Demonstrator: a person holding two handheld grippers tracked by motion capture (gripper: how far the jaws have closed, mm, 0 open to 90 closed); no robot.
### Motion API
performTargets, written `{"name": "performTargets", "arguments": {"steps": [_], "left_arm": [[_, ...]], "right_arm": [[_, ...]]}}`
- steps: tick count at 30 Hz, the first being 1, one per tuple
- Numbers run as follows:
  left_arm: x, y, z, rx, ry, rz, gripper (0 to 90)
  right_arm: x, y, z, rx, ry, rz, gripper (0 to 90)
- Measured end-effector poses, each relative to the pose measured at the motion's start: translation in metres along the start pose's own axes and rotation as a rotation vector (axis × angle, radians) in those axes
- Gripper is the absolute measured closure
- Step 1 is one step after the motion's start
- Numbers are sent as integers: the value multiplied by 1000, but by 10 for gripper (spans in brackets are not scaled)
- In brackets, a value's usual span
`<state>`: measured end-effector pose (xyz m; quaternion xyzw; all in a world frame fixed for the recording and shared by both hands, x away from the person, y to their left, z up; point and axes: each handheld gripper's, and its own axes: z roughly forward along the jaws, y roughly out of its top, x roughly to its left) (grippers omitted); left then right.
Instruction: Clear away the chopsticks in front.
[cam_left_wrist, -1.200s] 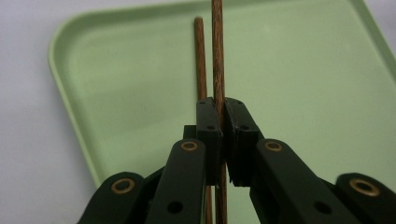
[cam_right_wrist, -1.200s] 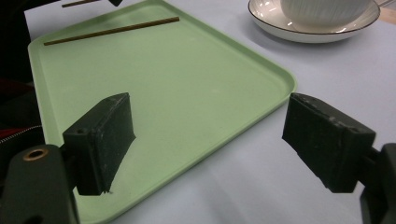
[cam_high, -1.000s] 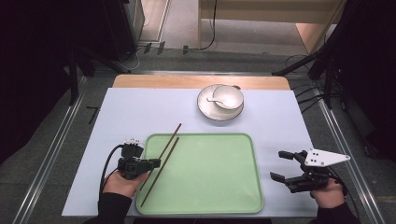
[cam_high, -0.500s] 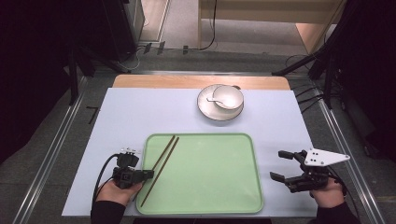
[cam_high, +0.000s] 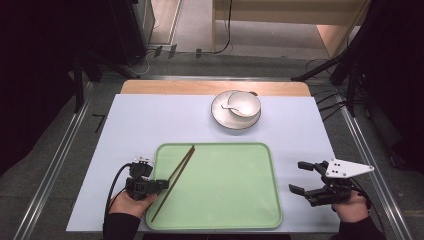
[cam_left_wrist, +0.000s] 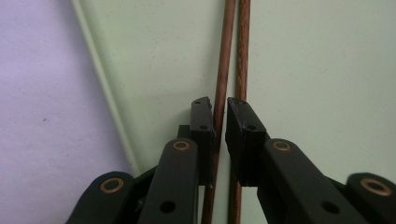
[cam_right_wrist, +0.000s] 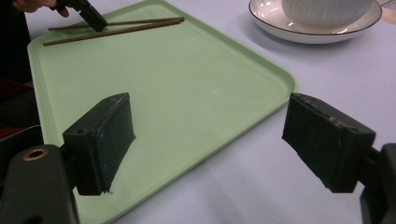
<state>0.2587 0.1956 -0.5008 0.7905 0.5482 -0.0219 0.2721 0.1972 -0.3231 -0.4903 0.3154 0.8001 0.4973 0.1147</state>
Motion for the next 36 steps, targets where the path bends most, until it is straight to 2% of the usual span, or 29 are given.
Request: {"name": "performTargets", "arguments": {"steps": [5,13,18,21,24,29,36], "left_arm": [[1,0,0,1,-10,3,797],[6,-1,-2,-7,-47,-6,729],[10,0,-6,-27,-68,-13,635],[11,2,-12,-50,-77,-1,560],[15,4,-20,-79,-112,23,464],[24,3,-29,-118,-120,81,379],[38,-5,-45,-181,-85,193,334]], "right_arm": [[0,0,0,4,-1,-1,168],[0,0,1,8,3,-3,168],[0,0,0,3,3,-2,168],[0,0,0,1,4,-2,168],[-1,0,0,-2,8,1,168],[-2,-1,-1,-5,8,11,168],[-2,-1,-1,-6,8,25,168]]}}
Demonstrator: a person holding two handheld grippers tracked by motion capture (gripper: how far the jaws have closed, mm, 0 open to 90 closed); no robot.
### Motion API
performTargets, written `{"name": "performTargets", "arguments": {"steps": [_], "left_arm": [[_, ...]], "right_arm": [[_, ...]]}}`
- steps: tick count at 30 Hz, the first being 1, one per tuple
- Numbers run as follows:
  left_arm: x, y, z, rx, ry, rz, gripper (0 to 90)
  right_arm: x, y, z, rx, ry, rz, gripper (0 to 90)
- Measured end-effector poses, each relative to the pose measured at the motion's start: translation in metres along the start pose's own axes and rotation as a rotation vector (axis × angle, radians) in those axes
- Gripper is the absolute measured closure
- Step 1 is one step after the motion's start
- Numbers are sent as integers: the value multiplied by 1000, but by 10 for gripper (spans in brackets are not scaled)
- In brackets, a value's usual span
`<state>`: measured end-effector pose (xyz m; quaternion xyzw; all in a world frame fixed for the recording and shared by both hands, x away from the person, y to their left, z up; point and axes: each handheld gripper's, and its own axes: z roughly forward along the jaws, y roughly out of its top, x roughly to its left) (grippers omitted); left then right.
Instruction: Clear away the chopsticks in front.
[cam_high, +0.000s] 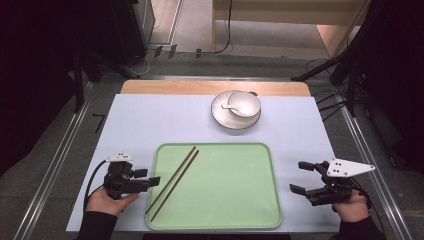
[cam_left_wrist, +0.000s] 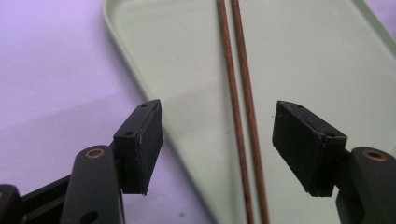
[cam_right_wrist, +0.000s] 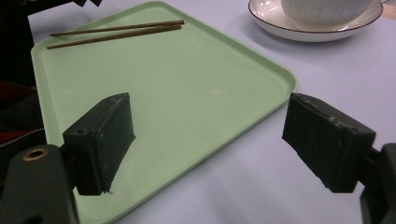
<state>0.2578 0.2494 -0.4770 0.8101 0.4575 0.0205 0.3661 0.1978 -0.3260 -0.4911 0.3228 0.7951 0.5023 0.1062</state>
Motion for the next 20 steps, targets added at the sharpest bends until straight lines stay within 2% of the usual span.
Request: {"name": "performTargets", "arguments": {"steps": [3,7,11,20], "left_arm": [[5,-4,-8,-28,13,35,321],[11,-8,-18,-58,18,48,311],[19,-13,-26,-96,27,38,305],[29,-17,-30,-99,23,8,286]], "right_arm": [[0,0,0,-2,1,4,168],[0,0,-1,0,5,4,170],[0,0,-1,-2,9,8,182],[0,-1,1,4,12,8,183]]}}
